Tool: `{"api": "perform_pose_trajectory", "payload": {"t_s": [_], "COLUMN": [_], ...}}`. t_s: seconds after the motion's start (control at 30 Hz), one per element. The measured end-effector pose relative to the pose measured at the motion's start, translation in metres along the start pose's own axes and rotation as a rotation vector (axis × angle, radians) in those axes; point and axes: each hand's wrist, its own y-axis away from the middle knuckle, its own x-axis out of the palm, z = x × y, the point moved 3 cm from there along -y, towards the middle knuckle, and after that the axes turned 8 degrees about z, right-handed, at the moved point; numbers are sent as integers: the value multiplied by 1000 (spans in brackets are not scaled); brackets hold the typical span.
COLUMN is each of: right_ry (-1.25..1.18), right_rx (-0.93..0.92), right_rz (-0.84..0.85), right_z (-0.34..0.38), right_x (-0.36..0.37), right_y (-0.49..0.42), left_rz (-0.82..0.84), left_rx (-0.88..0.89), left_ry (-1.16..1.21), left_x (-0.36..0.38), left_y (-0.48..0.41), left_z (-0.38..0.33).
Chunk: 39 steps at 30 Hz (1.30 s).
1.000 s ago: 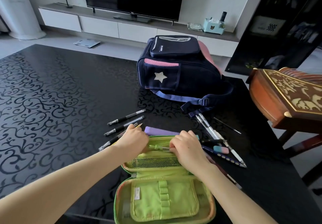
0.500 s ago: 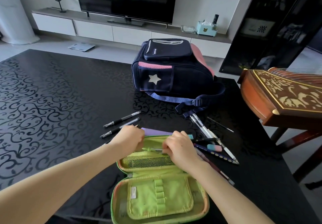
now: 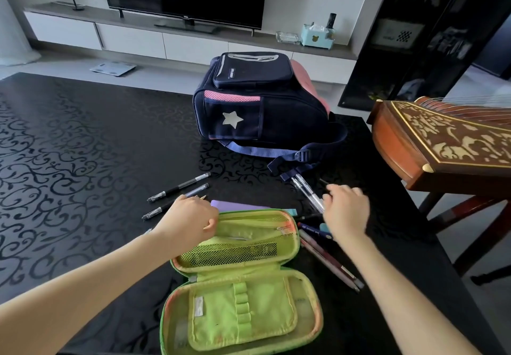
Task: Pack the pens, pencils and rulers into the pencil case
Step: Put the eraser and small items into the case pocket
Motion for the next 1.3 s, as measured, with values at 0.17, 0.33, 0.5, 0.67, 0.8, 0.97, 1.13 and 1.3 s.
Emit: {"api": "perform_pose_trajectory", "payload": {"t_s": [0.17, 0.33, 0.5, 0.67, 0.8, 0.97, 1.13, 1.3], "right_ry": [266, 300, -42, 15, 170, 118, 19, -81], "right_rx": [183, 119, -9, -637, -717, -777, -623, -523], "right_rz": [308, 241, 71, -8, 14, 318, 557, 382], "right_z": [-64, -57, -22, 73, 118, 137, 114, 80], "right_x": [30, 32, -2, -23, -13, 7, -8, -8], "right_y": [-38, -45, -19, 44, 63, 70, 67, 61], "left_rz": [-22, -30, -71, -69, -28, -36, -3, 67], "left_rx": [56, 47, -121, -304, -391, -350, -303, -200], "left_ry": [-147, -182, 89, 338, 535, 553, 505, 283], "left_x": [3, 10, 11, 6, 0, -2, -1, 12], "left_y": [-4, -8, -9, -5, -5, -2, 7, 21], "left_z": [-10, -16, -13, -9, -5, -11, -8, -9]}}
